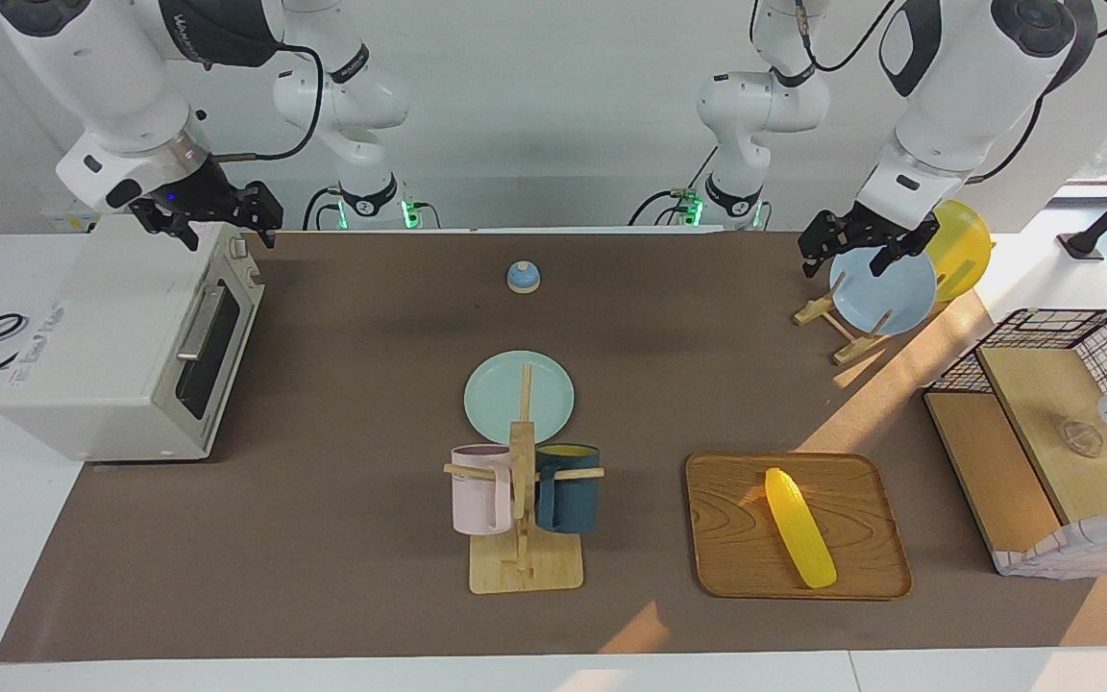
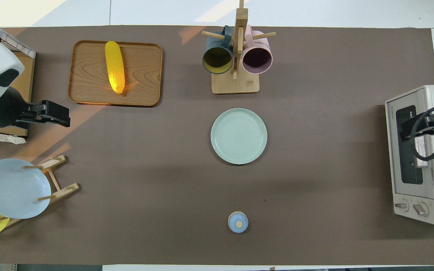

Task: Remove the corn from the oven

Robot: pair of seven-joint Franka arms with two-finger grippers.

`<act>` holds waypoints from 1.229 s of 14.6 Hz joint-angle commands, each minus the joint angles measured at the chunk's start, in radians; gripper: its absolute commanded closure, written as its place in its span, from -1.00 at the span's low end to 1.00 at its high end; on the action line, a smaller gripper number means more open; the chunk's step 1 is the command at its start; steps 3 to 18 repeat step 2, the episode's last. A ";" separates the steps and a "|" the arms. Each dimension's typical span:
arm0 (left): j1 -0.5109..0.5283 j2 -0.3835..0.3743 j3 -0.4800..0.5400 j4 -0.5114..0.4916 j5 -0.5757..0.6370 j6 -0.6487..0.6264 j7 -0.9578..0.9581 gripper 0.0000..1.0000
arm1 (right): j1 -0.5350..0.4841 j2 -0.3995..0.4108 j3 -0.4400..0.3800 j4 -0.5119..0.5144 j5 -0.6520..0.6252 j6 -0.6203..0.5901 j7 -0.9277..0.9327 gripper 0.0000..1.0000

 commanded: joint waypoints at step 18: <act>0.007 -0.007 -0.009 -0.002 0.013 0.003 -0.002 -1.00 | -0.006 -0.010 -0.001 -0.004 0.027 0.002 0.008 -1.00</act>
